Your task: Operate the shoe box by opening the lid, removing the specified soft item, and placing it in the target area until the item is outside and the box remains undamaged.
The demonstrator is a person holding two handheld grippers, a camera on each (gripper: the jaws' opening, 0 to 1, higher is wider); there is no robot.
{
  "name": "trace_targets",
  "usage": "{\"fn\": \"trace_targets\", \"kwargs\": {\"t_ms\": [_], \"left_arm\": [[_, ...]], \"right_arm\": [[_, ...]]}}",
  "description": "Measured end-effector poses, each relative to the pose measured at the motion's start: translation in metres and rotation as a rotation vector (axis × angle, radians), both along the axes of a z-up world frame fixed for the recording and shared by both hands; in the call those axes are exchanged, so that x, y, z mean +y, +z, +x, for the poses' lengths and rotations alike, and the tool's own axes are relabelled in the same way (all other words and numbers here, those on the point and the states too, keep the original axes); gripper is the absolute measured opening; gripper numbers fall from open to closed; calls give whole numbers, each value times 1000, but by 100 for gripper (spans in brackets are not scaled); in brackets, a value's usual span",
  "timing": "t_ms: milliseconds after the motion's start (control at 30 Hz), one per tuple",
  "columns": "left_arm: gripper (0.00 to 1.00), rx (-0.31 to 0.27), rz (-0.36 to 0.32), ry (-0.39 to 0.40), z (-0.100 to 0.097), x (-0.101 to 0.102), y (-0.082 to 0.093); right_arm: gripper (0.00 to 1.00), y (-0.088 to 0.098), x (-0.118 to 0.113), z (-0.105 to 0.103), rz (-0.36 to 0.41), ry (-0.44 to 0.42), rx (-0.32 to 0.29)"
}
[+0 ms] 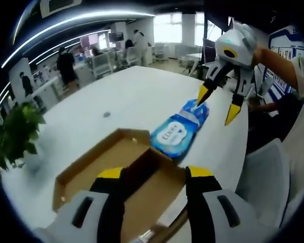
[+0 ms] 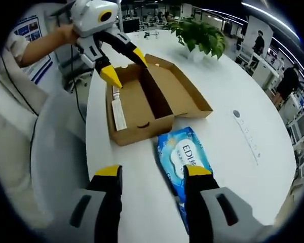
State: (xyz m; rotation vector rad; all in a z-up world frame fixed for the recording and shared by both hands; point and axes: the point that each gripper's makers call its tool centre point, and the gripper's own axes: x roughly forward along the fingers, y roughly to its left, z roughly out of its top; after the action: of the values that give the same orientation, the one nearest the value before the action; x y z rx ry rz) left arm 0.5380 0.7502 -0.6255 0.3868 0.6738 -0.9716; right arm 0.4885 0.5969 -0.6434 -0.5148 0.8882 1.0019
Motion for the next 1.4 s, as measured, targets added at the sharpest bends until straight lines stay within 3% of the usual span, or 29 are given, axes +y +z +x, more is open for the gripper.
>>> {"fn": "trace_targets", "kwargs": {"t_ms": [467,667,833,1200,1400], "left_arm": [[59,4,16,159,-3,80,-14],[59,25,10,264,-5,118,-25],[57,32,49,328,-8,146,-36],[53,63,84,410,-19,176,-53],[43,88,87,463,-23,187,-63]], "right_arm": [[45,-17,59,2,25,169,10],[44,-31,76,-2,15,226,18],[43,-43,85,-2,-2,252,23],[42,-57,105,6,-13,279,13],[42,-68,115,7,-23,296,15]]}}
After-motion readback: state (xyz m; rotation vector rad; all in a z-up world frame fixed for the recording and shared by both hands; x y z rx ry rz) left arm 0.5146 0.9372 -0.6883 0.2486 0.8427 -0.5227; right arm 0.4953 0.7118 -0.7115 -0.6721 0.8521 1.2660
